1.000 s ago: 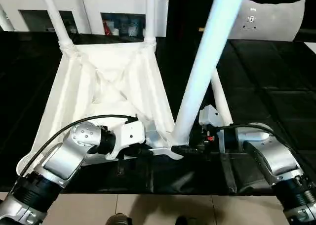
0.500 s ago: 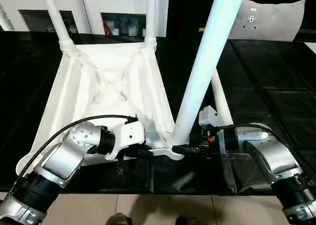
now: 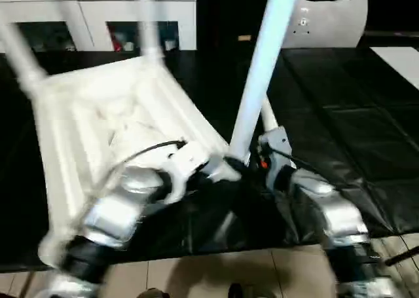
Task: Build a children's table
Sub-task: Rotate leg to tighten
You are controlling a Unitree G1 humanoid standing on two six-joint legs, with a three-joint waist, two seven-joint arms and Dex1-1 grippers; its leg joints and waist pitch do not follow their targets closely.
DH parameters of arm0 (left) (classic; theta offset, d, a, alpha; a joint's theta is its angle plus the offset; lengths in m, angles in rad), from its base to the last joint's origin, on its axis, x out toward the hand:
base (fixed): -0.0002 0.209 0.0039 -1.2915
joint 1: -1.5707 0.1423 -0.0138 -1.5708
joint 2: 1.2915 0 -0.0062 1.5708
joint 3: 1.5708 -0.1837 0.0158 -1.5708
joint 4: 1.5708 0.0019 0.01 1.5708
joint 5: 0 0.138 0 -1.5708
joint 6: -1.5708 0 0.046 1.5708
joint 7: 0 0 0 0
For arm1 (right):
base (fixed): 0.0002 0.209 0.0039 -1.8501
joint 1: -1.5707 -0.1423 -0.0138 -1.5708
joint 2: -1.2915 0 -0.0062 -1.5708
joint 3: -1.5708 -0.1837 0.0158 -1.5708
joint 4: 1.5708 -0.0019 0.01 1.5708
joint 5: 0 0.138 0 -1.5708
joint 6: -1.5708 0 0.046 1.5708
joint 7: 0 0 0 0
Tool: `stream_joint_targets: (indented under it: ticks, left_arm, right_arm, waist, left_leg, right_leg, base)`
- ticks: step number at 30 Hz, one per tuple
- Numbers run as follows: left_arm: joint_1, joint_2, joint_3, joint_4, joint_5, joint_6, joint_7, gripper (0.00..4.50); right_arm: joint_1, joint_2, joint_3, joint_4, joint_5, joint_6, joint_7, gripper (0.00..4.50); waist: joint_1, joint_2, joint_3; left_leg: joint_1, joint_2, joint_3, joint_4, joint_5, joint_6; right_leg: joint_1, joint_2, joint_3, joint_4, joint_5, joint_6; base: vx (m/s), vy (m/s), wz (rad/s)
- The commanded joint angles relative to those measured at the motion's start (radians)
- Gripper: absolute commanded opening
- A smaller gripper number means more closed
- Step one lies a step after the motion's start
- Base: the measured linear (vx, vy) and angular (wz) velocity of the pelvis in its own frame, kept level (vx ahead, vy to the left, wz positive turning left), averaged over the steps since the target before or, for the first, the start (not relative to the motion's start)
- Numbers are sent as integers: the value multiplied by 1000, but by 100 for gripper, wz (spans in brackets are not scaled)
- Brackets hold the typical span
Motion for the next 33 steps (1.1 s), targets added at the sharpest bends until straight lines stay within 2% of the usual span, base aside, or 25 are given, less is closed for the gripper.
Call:
stream_joint_targets:
  ticks: [1, 2, 4, 5, 7, 9, 11, 13, 16, 19, 20, 22, 25, 28, 29, 32, 33]
  left_arm:
    - [-60, -94, 12, -39, -14, -6, 112, 0]
    - [-71, -123, 18, -27, -3, -4, 155, 0]
    - [-82, -151, 21, -19, 7, -2, 189, 0]
    - [-89, -168, 20, -19, 11, 6, 203, 0]
    - [-93, -185, 18, -29, 15, 25, 210, 0]
    - [-90, -170, 3, -36, 28, 30, 199, 0]
    - [-85, -151, -3, -39, 35, 30, 190, 0]
    - [-78, -126, -3, -43, 33, 30, 178, 0]
    - [-72, -101, -1, -46, 26, 30, 164, 0]
    - [-63, -60, -6, -47, 24, 14, 128, 0]
    - [-53, -20, -18, -47, 22, -20, 80, 0]
    - [-53, -18, -18, -47, 22, -21, 78, 0]
    - [-35, 62, -39, -41, 14, -79, -11, 0]
    - [-20, 138, -60, -26, 1, -138, -105, 0]
    - [-16, 157, -64, -19, -2, -167, -127, 0]
    - [-5, 189, -72, -15, -27, -216, -192, 0]
    - [0, 221, -91, -8, -39, -268, -258, 0]
  right_arm:
    - [13, 81, 75, 50, 4, 39, -43, 272]
    - [9, 104, 61, 61, 3, 39, -79, 272]
    - [0, 125, 46, 75, -5, 40, -115, 272]
    - [-6, 138, 37, 84, -5, 36, -132, 272]
    - [-13, 151, 27, 94, -6, 11, -139, 272]
    - [-12, 150, 27, 93, -11, 1, -135, 328]
    - [-10, 148, 22, 91, -6, 5, -132, 344]
    - [-4, 137, 19, 81, -6, 1, -123, 361]
    - [1, 116, 19, 70, -12, -19, -106, 379]
    - [11, 77, 16, 39, -4, -37, -60, 406]
    - [19, 45, 11, 12, 3, -63, -19, 406]
    - [19, 44, 11, 11, 3, -64, -18, 418]
    - [27, -49, 22, -33, 14, -120, 117, 447]
    - [30, -148, 48, -55, 38, -162, 297, 447]
    - [27, -174, 52, -50, 46, -173, 344, 447]
    - [10, -222, 66, -26, 53, -186, 432, 447]
    - [-9, -258, 80, 5, 48, -203, 490, 447]
  waist:
    - [5, -8, -67]
    - [6, -6, -67]
    - [5, -6, -69]
    - [8, -2, -72]
    - [9, -2, -75]
    - [12, -2, -80]
    - [13, -1, -80]
    - [14, -1, -81]
    - [12, 0, -78]
    - [13, 0, -78]
    - [12, 0, -77]
    - [13, 1, -78]
    - [24, 2, -80]
    - [31, 3, -82]
    - [37, 10, -83]
    - [43, 9, -84]
    - [48, 4, -89]
  left_leg:
    - [0, 13, -10, -70, -256, 22]
    - [5, 12, -9, -68, -269, 26]
    - [5, 12, -8, -68, -263, 31]
    - [4, 12, -8, -68, -251, 36]
    - [1, 14, -7, -69, -237, 38]
    - [-6, 16, -6, -68, -185, 47]
    - [-5, 16, -4, -67, -172, 54]
    - [-6, 14, -4, -68, -173, 56]
    - [-4, 16, -4, -70, -198, 47]
    - [-2, 17, -5, -70, -214, 43]
    - [-2, 18, -5, -71, -219, 44]
    - [1, 19, -3, -69, -220, 46]
    - [1, 21, -3, -69, -211, 46]
    - [3, 23, -4, -69, -210, 55]
    - [5, 24, -2, -67, -203, 60]
    - [6, 25, -1, -67, -201, 62]
    - [9, 27, -2, -66, -201, 61]
  right_leg:
    - [46, -64, 35, -100, -539, -88]
    - [42, -63, 34, -102, -536, -86]
    - [42, -62, 36, -99, -511, -90]
    - [44, -60, 36, -97, -475, -95]
    - [48, -60, 37, -90, -425, -104]
    - [55, -61, 40, -78, -320, -132]
    - [56, -60, 41, -74, -277, -152]
    - [61, -63, 41, -74, -283, -158]
    - [59, -64, 41, -79, -330, -153]
    - [58, -64, 41, -81, -353, -146]
    - [58, -64, 40, -82, -362, -143]
    - [54, -65, 43, -83, -364, -141]
    - [56, -64, 43, -79, -349, -148]
    - [59, -65, 43, -76, -327, -156]
    - [57, -64, 45, -73, -297, -174]
    - [58, -66, 45, -71, -293, -192]
    - [58, -67, 44, -71, -296, -199]
  base:
    - [0, 0, 0]
    - [0, 0, 0]
    - [0, 0, 0]
    - [0, 0, 0]
    - [0, 0, 0]
    - [0, 0, 0]
    - [0, 0, 0]
    - [0, 0, 0]
    - [0, 0, 0]
    - [0, 0, 0]
    - [0, 0, 0]
    - [0, 0, 0]
    - [0, 0, 0]
    - [0, 0, 0]
    - [0, 0, 0]
    - [0, 0, 0]
    - [0, 0, 0]
